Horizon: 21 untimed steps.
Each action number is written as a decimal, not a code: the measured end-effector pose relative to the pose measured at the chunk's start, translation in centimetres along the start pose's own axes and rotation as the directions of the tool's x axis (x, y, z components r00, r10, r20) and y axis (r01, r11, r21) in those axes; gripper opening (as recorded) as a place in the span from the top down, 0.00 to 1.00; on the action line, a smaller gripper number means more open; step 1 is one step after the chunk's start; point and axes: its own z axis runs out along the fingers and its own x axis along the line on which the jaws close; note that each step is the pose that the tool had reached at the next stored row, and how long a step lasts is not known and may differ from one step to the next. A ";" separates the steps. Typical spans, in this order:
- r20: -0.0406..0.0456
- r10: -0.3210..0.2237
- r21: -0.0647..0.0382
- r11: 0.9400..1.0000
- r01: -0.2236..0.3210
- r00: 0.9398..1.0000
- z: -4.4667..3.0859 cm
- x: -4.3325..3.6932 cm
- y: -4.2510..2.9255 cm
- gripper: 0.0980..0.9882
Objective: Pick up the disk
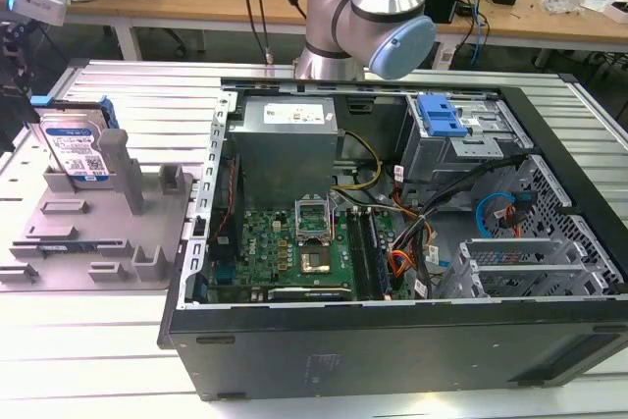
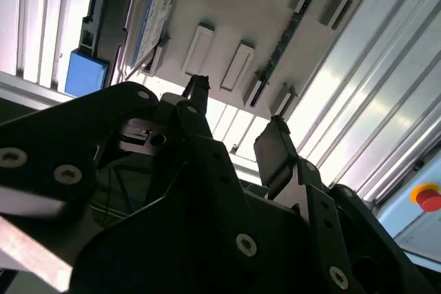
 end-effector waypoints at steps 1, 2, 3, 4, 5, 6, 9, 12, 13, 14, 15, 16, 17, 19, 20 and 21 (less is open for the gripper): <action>0.000 -0.003 0.000 1.000 0.003 1.000 0.01 -0.01 -0.03 0.50; 0.000 -0.003 0.000 1.000 0.003 1.000 0.00 0.00 -0.03 0.50; 0.000 -0.003 0.000 1.000 0.003 1.000 0.00 0.00 -0.03 0.50; 0.000 -0.004 0.000 1.000 0.004 1.000 0.00 0.00 -0.03 0.50; 0.000 -0.004 0.000 1.000 0.004 1.000 0.00 0.00 -0.03 0.50; 0.000 -0.004 0.000 1.000 0.004 1.000 0.00 0.00 -0.03 0.50; 0.000 -0.005 0.000 1.000 0.005 1.000 0.00 0.00 -0.03 0.50; 0.000 -0.005 0.000 1.000 0.005 1.000 -0.01 -0.68 0.05 0.50; 0.000 -0.005 0.000 1.000 0.005 1.000 0.00 -1.47 0.16 0.50; 0.000 -0.005 0.000 1.000 0.005 1.000 0.00 -2.26 0.28 0.50; 0.000 -0.005 0.000 1.000 0.005 1.000 0.00 -3.07 0.44 0.50; 0.000 -0.006 0.000 1.000 0.006 1.000 0.01 -3.51 0.52 0.50; 0.000 -0.006 0.000 1.000 0.006 1.000 0.01 -3.96 0.60 0.50; 0.000 -0.006 0.000 1.000 0.006 1.000 0.00 -4.81 0.80 0.50; 0.000 -0.007 0.000 1.000 0.007 1.000 0.00 -5.22 0.89 0.50; 0.000 -0.008 0.000 1.000 0.008 1.000 0.01 -5.64 0.98 0.50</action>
